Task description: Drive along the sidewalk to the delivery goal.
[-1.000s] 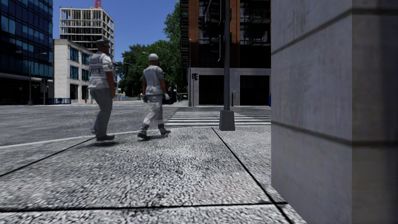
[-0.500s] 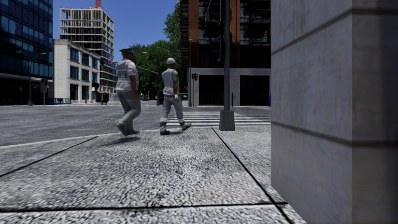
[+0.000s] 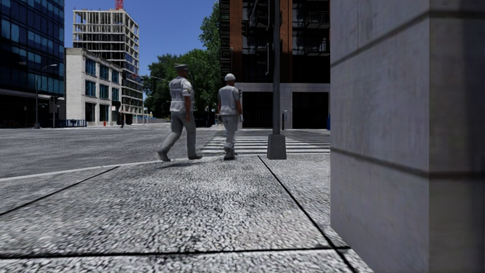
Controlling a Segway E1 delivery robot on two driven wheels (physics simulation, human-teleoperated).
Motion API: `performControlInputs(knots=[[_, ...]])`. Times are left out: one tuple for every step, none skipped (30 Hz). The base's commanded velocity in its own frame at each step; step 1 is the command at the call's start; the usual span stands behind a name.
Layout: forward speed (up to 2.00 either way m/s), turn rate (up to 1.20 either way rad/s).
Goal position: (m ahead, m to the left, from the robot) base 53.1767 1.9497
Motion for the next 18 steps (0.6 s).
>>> performControlInputs(knots=[[0.0,0.0],[0.0,0.0],[0.0,0.0],[0.0,0.0],[0.0,0.0],[0.0,0.0],[0.0,0.0],[0.0,0.0],[0.0,0.0],[0.0,0.0],[0.0,0.0],[0.0,0.0],[0.0,0.0],[0.0,0.0],[0.0,0.0],[0.0,0.0],[0.0,0.0],[0.09,0.0]])
